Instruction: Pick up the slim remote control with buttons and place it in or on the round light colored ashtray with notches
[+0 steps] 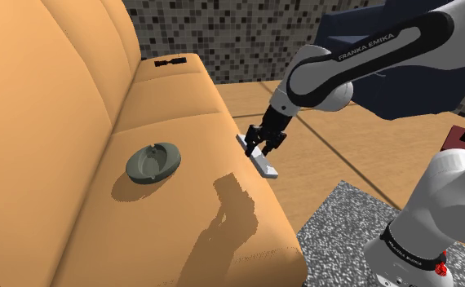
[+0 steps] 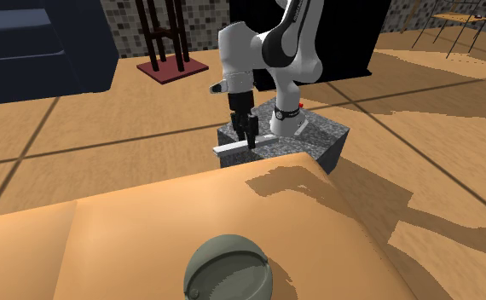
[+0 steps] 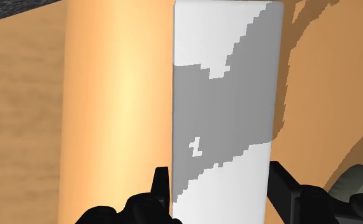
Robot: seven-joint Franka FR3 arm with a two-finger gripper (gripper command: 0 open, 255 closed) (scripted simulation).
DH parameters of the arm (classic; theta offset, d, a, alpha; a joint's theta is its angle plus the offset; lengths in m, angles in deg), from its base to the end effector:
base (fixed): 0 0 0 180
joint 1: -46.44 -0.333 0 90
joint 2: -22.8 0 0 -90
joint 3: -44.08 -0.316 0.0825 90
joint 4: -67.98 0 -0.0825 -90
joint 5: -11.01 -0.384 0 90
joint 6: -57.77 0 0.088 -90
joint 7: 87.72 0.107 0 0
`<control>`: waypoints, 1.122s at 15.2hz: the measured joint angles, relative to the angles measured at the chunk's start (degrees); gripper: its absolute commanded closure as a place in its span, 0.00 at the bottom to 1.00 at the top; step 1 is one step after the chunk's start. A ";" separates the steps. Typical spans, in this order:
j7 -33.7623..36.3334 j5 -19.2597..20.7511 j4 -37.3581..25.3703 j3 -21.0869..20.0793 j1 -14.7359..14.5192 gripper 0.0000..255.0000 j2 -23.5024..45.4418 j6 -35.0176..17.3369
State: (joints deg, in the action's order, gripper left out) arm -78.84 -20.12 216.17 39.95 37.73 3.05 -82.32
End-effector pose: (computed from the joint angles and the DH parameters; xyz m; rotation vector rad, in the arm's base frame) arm 0.4200 0.0961 0.3969 -2.7069 0.4340 -0.1801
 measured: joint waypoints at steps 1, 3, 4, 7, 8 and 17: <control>0.40 0.34 -0.36 -0.04 0.13 1.00 -0.32 0.63; 1.12 1.10 -1.12 0.01 0.47 1.00 -1.11 2.14; 1.65 1.50 -1.61 -0.05 0.62 1.00 -1.49 2.95; 2.95 2.59 -2.64 -0.09 1.05 1.00 -3.13 5.47; 3.44 2.65 -3.49 -0.40 0.95 1.00 -2.43 5.46; 10.86 5.72 -21.39 -4.53 -0.49 1.00 14.86 3.68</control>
State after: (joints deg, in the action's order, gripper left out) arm -67.97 -14.40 194.77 35.42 37.24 17.91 -78.64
